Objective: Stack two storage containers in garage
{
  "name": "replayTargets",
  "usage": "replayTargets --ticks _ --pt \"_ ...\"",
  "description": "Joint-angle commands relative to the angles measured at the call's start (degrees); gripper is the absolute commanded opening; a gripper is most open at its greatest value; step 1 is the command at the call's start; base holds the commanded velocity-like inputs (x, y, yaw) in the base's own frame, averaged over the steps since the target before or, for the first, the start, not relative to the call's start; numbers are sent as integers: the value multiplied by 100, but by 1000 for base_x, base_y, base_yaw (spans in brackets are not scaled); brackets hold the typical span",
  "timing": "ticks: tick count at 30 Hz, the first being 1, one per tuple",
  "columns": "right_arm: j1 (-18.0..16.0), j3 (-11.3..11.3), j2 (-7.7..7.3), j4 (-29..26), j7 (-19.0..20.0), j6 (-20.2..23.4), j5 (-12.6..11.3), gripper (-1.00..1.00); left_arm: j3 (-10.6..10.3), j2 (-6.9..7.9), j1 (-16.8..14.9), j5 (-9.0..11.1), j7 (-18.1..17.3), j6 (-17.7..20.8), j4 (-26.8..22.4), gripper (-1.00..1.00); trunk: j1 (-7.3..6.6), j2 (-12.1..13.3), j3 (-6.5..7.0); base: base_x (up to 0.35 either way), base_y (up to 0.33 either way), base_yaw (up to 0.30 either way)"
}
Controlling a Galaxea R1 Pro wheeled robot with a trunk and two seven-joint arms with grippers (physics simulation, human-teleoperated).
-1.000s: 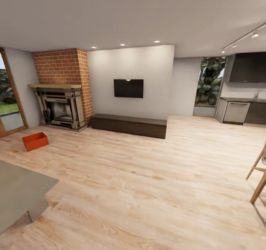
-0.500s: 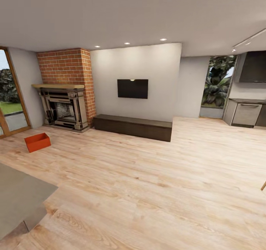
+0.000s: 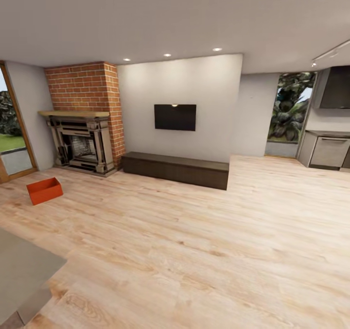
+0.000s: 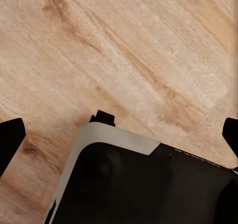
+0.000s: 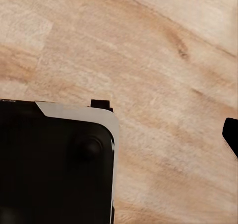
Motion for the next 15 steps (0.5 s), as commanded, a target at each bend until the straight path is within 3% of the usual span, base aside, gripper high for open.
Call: replayTargets --ticks 1,15 --pt "-7 49 3 16 -2 -28 -43 100 44 0 -6 5 -13 -17 7 100 5 -7 -9 326 0 0" --pt "-7 40 3 16 -2 -35 -43 100 44 0 -6 5 -13 -17 4 100 5 -7 -9 326 0 0"
